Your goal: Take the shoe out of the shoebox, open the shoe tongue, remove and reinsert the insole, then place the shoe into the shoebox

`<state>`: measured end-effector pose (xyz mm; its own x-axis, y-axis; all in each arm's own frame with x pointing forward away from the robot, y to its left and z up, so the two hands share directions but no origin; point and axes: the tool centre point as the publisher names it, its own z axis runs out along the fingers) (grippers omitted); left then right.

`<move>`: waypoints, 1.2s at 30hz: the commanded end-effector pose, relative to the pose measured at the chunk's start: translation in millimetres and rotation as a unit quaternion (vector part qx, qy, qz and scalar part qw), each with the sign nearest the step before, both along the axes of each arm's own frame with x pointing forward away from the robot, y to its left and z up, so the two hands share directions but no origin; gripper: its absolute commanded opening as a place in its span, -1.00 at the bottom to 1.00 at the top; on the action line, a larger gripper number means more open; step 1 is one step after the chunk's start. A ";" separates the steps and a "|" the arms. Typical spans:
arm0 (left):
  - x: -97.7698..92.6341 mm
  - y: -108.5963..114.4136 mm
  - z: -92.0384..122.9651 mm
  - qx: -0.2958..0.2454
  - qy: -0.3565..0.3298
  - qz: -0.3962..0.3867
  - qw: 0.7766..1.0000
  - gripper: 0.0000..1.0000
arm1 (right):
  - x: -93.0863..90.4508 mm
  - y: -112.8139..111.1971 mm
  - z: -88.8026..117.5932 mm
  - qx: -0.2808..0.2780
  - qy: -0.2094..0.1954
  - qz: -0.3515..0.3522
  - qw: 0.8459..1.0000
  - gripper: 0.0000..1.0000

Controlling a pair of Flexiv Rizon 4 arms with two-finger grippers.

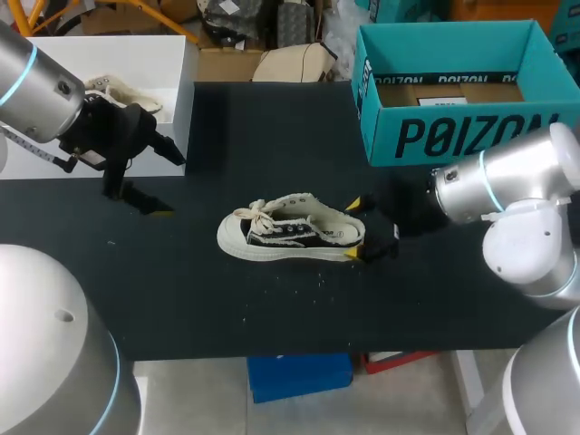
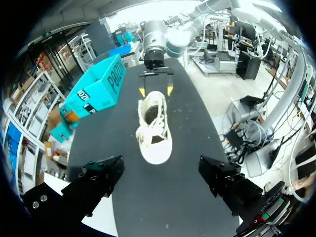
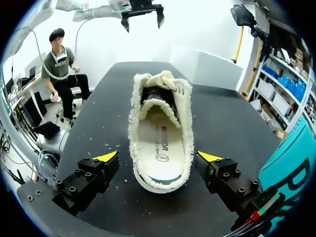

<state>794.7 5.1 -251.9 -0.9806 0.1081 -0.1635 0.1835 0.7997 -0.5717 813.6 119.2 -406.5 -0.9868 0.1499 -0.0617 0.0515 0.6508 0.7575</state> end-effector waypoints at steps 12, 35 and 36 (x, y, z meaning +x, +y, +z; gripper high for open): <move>0.0 -0.4 -1.5 0.000 -0.002 0.000 1.000 1.00 | 8.8 9.2 -18.5 0.020 -0.003 -0.004 1.000 1.00; 0.0 -0.4 -1.5 0.000 -0.002 0.000 1.000 1.00 | 16.6 5.0 -27.5 0.022 0.006 -0.011 1.000 1.00; 0.0 -0.4 -1.5 0.000 -0.002 0.000 1.000 1.00 | 16.0 5.5 -27.9 0.023 0.007 -0.012 1.000 1.00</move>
<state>794.7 5.2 -251.9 -0.9806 0.1082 -0.1633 0.1834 0.7997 -0.5717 829.5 123.1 -431.2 -0.9843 0.1723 -0.0389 0.0772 0.6176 0.7827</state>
